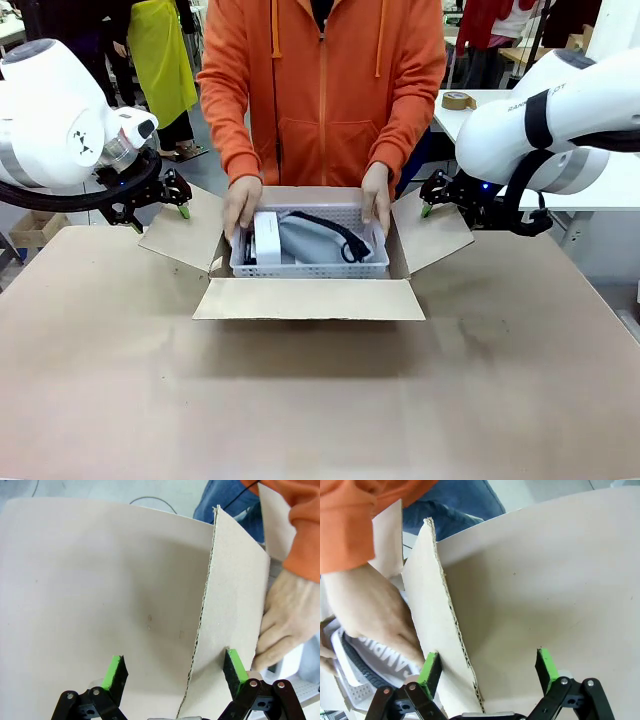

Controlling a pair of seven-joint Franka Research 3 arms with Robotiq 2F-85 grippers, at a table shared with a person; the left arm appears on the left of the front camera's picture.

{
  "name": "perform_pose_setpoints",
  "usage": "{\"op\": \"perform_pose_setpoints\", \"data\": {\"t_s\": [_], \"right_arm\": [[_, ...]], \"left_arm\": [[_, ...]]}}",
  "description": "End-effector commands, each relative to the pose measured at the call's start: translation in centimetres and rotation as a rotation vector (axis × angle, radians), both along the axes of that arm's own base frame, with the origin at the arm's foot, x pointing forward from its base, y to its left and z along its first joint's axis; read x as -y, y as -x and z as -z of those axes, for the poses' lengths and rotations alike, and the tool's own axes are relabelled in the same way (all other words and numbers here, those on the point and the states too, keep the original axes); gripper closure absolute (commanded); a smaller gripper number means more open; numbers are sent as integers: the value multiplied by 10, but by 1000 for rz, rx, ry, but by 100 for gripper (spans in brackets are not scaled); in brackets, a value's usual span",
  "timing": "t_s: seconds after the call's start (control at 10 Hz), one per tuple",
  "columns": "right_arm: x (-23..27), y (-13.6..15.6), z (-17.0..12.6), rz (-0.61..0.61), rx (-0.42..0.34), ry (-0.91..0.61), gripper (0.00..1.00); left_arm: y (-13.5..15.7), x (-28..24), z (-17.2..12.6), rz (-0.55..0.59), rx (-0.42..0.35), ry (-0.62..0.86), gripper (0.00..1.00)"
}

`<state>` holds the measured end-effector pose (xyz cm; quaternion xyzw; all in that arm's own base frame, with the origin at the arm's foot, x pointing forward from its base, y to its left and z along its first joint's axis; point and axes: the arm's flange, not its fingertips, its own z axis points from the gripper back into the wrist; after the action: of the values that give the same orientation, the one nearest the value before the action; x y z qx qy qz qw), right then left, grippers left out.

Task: Pack the gift set into the box.
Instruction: Lift both hands away from the flaps of the Package Box.

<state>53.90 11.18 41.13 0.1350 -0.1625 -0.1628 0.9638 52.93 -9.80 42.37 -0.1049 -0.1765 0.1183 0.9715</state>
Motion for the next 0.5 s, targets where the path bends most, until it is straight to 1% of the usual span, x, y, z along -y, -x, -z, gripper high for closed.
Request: {"op": "perform_pose_setpoints", "data": {"t_s": [0.0, 0.4], "right_arm": [[-2, -1, -5, 17, -7, 11, 0], [-2, -1, -5, 17, -7, 11, 0]], "left_arm": [[2, 1, -1, -18, -1, -14, 0], [2, 1, -1, -18, -1, -14, 0]]}}
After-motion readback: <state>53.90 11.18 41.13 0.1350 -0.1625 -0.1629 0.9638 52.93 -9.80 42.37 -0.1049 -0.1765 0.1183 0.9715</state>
